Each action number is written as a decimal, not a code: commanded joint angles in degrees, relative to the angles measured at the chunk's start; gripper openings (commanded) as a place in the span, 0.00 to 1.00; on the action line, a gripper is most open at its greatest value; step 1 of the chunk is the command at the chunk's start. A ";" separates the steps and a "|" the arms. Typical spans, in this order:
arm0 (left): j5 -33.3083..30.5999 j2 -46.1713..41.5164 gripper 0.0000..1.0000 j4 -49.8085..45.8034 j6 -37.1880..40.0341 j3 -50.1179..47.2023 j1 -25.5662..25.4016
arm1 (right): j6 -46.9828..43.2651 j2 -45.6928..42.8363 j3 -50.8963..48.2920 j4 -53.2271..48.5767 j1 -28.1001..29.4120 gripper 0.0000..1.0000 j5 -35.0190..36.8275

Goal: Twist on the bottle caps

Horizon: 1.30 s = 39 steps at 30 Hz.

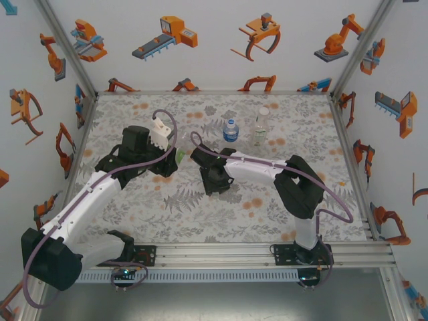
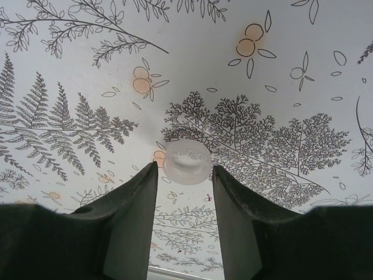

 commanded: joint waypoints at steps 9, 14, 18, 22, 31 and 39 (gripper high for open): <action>1.50 0.41 0.14 -0.24 -0.21 1.96 0.27 | 0.28 -0.97 0.69 -0.20 0.25 0.40 -1.08; 1.52 0.49 0.14 -0.40 -0.17 1.97 0.35 | 0.32 -0.30 0.86 -0.14 0.27 0.40 -1.57; 1.45 0.48 0.14 -0.40 -0.17 1.96 0.27 | 0.32 0.08 0.95 -0.12 0.24 0.43 -1.57; 1.51 0.59 0.14 -0.38 -0.18 2.05 0.27 | 0.25 0.26 0.86 -0.14 0.25 0.43 -1.57; 1.55 0.63 0.14 -0.52 -0.17 2.01 0.43 | 0.27 0.62 0.29 0.05 0.27 0.43 -1.40; 1.48 0.66 0.14 -0.54 -0.21 2.07 0.36 | 0.70 1.40 -1.01 1.22 0.27 0.43 -1.82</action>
